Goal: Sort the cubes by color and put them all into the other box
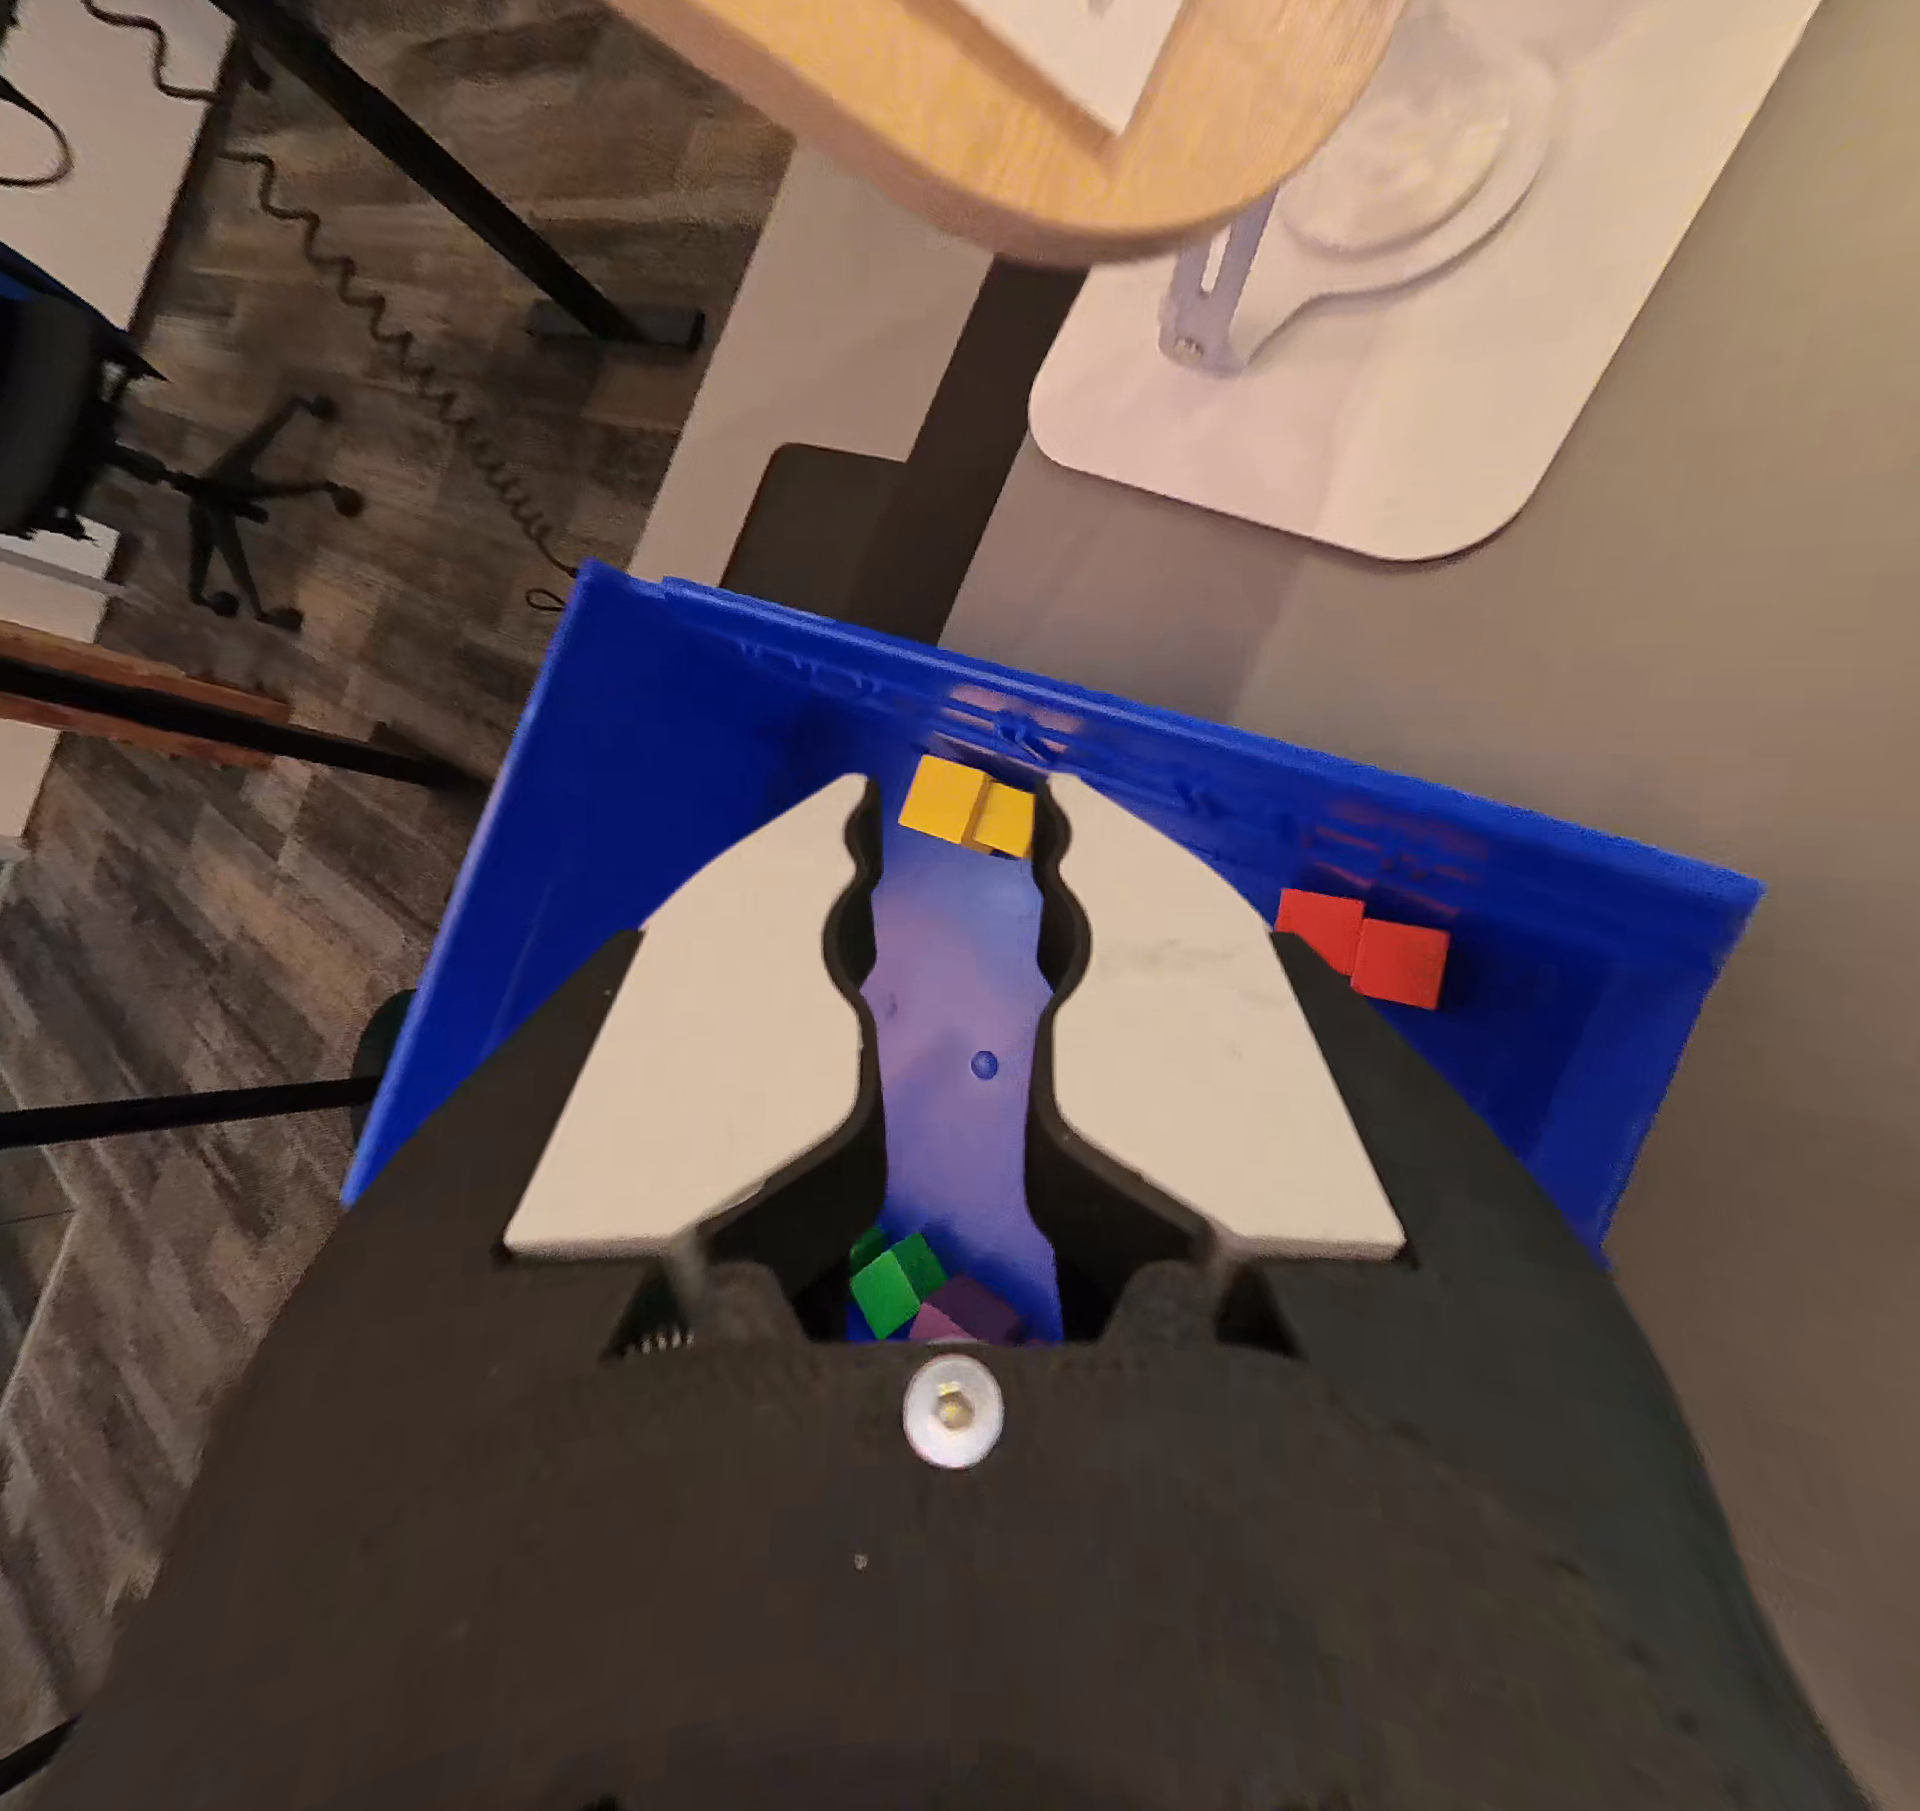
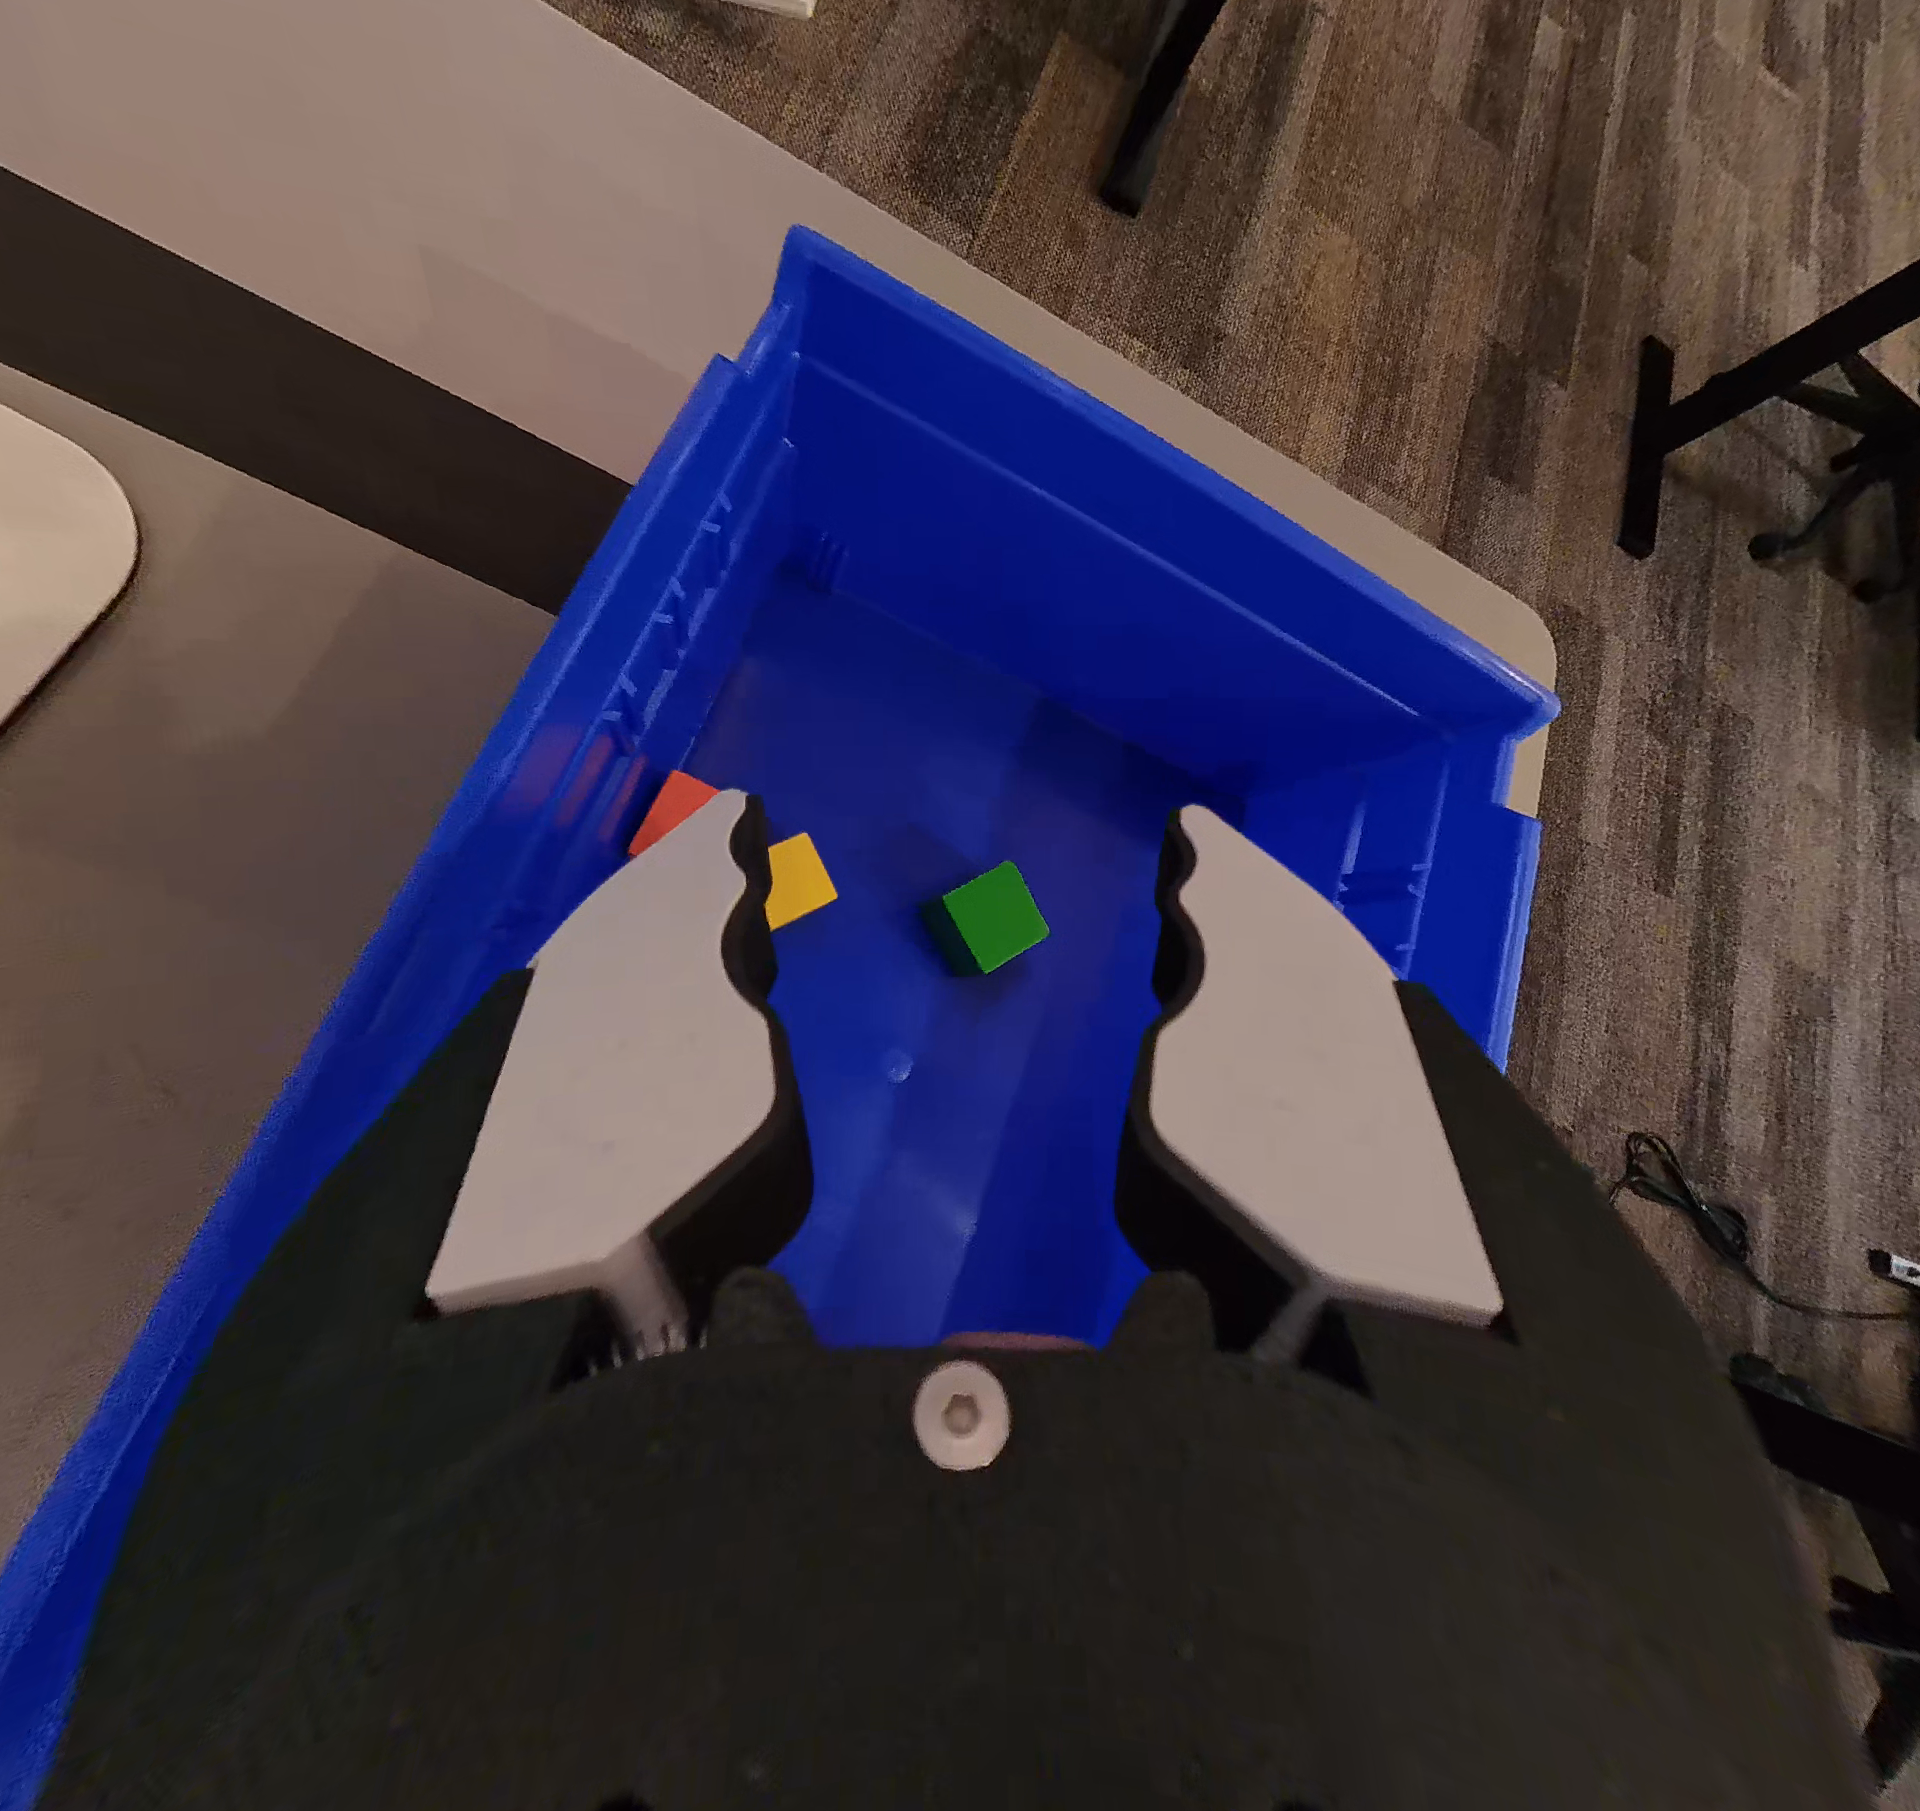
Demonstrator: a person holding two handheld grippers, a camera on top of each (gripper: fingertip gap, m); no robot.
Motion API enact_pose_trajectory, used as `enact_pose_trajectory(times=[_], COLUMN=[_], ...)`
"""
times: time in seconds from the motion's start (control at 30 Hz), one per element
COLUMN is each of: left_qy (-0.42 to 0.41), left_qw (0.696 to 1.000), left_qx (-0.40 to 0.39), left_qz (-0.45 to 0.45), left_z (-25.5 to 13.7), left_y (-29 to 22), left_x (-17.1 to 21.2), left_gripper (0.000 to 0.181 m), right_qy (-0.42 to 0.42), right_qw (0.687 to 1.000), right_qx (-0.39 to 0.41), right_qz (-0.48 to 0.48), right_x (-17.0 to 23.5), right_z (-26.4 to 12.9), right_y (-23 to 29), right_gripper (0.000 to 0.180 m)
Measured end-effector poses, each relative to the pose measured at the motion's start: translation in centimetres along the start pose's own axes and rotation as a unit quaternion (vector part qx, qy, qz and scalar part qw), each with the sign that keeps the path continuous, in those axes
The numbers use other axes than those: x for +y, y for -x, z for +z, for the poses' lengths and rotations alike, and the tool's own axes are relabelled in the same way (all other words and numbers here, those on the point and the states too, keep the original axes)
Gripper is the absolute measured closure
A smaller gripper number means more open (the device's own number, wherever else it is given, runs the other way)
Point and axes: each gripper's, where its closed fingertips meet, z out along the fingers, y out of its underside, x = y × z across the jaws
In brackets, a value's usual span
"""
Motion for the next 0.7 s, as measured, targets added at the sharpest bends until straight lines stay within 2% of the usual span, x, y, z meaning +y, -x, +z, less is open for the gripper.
enact_pose_trajectory(times=[0.03, 0.27, 0.47, 0.7], left_qy=[0.002, 0.045, 0.063, 0.096], left_qw=[1.0, 0.998, 0.991, 0.987], left_qx=[0.009, 0.046, 0.114, 0.121], left_qz=[0.0, 0.028, 0.037, 0.046], left_z=[0.6, 4.2, 6.2, 8.1], left_y=[-0.1, -0.7, -2.5, -3.1], left_x=[0.3, 2.7, 4.4, 5.8], left_gripper=[0.152, 0.149, 0.153, 0.152], right_qy=[-0.003, -0.003, -0.007, -0.006], right_qw=[1.0, 1.0, 1.0, 0.999], right_qx=[-0.003, -0.007, -0.008, -0.011], right_qz=[-0.003, -0.015, -0.019, -0.03], right_x=[-0.1, -0.5, -0.8, -1.0], right_z=[0.0, 0.1, -0.1, 0.2], right_y=[0.2, 1.1, 1.4, 2.1], right_gripper=[0.107, 0.107, 0.107, 0.107])
